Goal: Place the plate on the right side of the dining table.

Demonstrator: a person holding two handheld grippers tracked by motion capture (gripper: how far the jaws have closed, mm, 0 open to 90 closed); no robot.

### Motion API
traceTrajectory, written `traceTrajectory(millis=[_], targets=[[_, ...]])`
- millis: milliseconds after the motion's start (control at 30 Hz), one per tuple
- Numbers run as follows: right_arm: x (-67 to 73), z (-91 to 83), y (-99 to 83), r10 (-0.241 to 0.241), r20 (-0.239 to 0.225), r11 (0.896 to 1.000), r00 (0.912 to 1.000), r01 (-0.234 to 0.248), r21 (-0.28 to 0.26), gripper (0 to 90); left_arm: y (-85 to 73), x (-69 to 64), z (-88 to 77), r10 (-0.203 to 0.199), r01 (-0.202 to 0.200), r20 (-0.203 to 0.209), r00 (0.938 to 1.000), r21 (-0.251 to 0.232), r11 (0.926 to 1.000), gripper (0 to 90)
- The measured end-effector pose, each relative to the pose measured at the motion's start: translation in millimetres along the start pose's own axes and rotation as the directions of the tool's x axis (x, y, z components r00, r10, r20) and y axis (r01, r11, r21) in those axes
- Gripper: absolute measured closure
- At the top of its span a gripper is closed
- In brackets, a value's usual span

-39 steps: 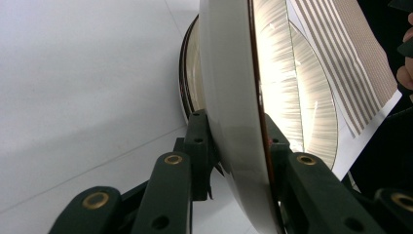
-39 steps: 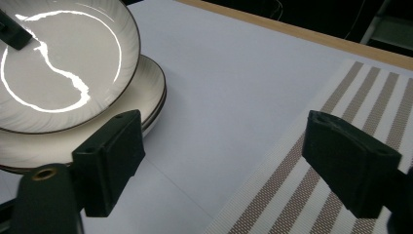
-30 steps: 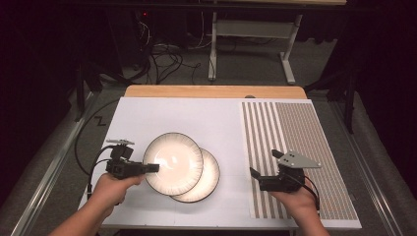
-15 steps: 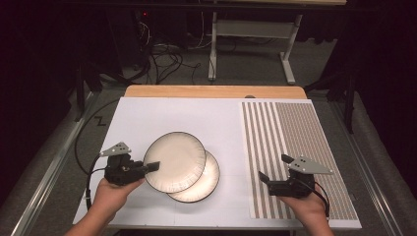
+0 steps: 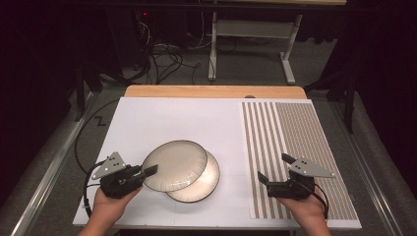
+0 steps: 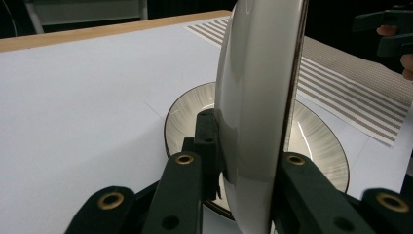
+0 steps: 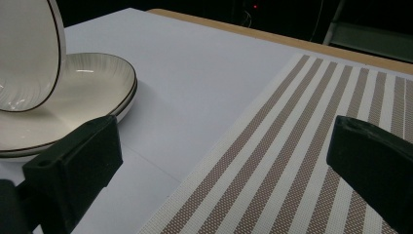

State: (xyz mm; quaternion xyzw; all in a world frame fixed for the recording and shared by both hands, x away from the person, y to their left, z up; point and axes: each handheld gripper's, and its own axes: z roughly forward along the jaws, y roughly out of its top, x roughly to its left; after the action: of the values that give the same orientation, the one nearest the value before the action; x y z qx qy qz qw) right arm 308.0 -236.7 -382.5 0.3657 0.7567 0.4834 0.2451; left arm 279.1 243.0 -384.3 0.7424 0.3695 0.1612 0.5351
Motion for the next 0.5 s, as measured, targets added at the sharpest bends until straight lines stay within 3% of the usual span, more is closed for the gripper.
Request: traceTrajectory(millis=[167, 300, 500], targets=[[2.8, 1.3, 0.4, -0.022, 0.001, 0.999, 0.9997, 0.022, -0.027, 0.9, -4.4, 5.6, -2.2, -0.011, 0.011, 0.012, 0.9999, -0.011, 0.9999, 78.9], [6.8, 2.1, 2.2, -0.021, -0.008, 0.999, 0.9998, 0.02, -0.036, 1.0, -5.4, 4.6, -3.8, 0.013, -0.013, 0.007, 0.9999, -0.017, 0.9998, 78.8], [21.8, 8.4, 8.5, -0.047, -0.035, 0.998, 0.9983, 0.045, -0.054, 0.9, -5.3, 4.0, -4.2, 0.015, -0.015, 0.005, 0.9999, -0.016, 0.9998, 78.8]])
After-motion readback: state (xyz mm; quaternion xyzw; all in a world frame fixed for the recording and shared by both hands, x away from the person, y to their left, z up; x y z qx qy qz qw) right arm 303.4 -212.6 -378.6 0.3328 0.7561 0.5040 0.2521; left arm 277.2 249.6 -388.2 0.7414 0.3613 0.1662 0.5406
